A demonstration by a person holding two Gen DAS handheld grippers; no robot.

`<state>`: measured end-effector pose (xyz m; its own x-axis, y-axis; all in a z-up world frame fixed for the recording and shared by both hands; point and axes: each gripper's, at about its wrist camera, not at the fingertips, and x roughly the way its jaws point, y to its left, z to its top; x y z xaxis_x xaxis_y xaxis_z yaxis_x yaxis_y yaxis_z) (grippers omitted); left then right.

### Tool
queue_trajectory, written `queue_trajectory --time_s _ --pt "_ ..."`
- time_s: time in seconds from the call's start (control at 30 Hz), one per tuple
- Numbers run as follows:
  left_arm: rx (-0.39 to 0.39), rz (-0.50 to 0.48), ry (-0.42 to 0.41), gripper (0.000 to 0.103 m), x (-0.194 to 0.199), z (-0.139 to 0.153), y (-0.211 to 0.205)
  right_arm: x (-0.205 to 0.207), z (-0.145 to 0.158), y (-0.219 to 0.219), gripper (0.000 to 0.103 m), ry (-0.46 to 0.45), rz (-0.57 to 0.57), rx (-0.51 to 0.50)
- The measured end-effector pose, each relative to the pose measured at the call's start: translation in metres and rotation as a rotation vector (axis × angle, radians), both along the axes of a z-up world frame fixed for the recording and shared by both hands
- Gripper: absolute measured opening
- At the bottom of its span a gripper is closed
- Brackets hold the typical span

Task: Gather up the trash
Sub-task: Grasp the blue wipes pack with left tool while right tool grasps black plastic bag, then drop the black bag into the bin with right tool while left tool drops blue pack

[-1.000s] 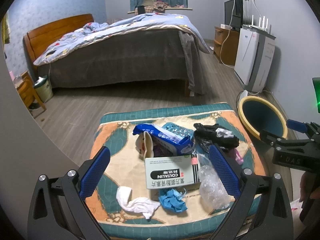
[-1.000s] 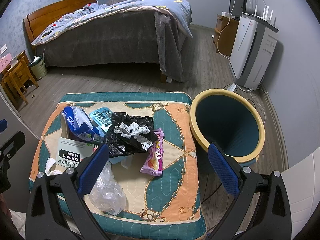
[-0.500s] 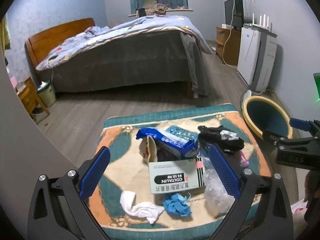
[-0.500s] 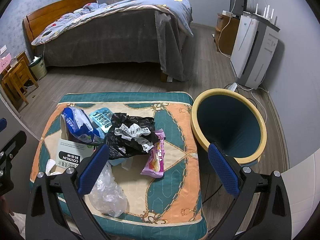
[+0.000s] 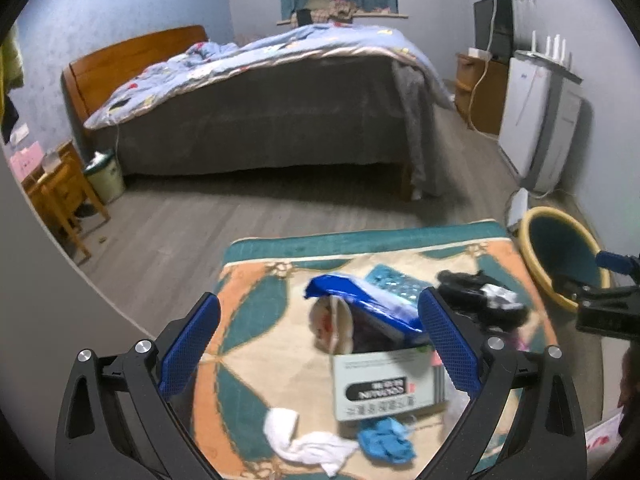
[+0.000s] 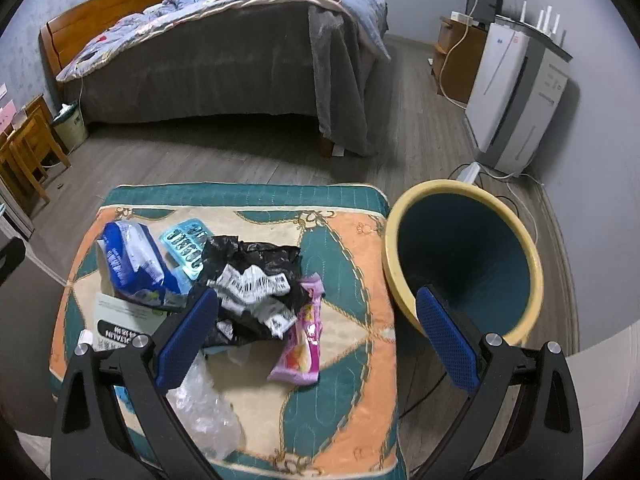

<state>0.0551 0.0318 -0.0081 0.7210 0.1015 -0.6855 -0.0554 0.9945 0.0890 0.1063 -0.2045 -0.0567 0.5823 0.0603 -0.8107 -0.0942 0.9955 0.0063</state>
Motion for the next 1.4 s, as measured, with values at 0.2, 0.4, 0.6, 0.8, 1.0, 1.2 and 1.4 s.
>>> queue_trajectory --time_s 0.2,0.4,0.6,0.8,1.0,1.2,1.4 --pt "-0.068 0.034 0.066 0.098 0.026 -0.019 0.022 0.022 -0.032 0.02 0.086 0.095 0.103 0.024" --pt "-0.052 -0.06 0.16 0.093 0.046 -0.05 -0.006 0.033 -0.058 0.033 0.06 0.199 0.164 0.073" --pt "-0.113 -0.146 0.275 0.061 0.058 -0.077 -0.038 0.034 -0.058 0.031 0.019 0.226 0.171 0.1" --pt "-0.136 -0.138 0.339 0.039 0.07 -0.092 -0.048 0.031 -0.052 0.024 0.01 0.219 0.183 0.117" --pt "-0.154 -0.12 0.325 0.013 0.069 -0.091 -0.039 0.029 -0.037 0.014 0.004 0.187 0.167 0.138" --pt "-0.133 -0.152 0.246 0.008 0.067 -0.071 -0.046 0.029 -0.017 0.001 0.001 0.148 0.148 0.179" --pt "-0.123 -0.191 0.143 0.007 0.061 -0.036 -0.056 0.032 0.001 -0.018 0.001 0.111 0.121 0.229"
